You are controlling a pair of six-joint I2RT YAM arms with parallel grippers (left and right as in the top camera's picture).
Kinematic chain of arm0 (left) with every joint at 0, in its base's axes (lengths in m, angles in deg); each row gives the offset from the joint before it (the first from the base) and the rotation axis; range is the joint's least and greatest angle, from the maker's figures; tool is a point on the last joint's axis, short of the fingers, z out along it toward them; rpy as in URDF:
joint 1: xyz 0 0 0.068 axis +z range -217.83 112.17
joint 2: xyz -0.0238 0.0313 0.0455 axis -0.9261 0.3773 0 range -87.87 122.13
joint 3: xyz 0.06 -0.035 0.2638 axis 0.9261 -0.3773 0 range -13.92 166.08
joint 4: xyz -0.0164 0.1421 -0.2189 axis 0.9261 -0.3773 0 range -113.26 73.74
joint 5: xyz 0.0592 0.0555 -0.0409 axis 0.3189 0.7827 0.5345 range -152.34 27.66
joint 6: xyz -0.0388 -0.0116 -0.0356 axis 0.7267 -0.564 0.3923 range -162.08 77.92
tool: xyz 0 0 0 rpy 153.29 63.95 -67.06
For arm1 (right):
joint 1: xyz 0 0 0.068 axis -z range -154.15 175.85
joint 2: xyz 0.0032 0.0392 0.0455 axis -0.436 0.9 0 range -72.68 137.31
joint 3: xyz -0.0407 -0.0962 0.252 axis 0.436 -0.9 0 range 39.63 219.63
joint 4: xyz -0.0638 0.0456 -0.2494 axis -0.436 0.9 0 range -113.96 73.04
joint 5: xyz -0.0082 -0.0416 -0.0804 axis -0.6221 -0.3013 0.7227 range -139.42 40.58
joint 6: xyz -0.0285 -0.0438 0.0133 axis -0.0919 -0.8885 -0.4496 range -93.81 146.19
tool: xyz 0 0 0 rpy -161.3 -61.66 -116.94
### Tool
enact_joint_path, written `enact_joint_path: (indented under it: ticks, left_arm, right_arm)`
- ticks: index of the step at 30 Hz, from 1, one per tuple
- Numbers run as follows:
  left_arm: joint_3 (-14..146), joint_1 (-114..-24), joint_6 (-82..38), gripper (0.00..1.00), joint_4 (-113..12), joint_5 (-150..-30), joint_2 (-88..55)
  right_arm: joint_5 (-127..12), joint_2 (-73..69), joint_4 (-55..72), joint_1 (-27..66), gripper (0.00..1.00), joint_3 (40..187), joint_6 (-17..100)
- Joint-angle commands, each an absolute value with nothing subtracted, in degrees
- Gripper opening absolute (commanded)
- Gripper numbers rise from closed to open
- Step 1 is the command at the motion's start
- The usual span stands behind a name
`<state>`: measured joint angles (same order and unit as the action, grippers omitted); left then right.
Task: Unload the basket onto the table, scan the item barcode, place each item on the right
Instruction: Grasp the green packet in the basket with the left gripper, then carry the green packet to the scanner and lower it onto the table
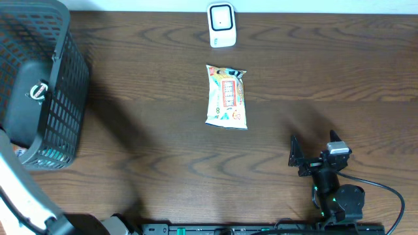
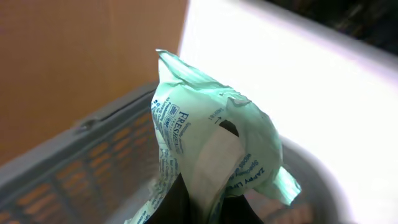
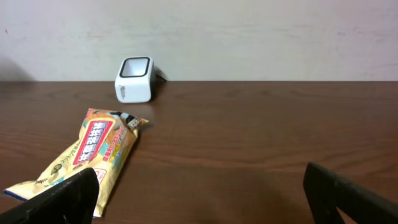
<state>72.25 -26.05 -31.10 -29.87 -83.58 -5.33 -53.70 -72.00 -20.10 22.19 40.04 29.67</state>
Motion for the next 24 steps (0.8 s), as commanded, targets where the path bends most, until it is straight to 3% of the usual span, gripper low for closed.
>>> enact_joint_path:
  ticks: [1,13,24]
  left_arm:
    - [73.2,-26.8,-19.7,0.07,-28.5,-93.7,-8.8]
    - [73.2,-44.1,-16.9,0.07,-31.0,-94.4,-12.1]
    - [73.1,-65.2,-16.9,0.08,-44.8,-66.9,-9.9]
  right_arm:
    - [-53.9,-72.3,-19.9,22.5,0.99,40.0,29.8]
    - [-53.9,-72.3,-19.9,22.5,0.99,40.0,29.8]
    - [-53.9,-72.3,-19.9,22.5,0.99,40.0,29.8]
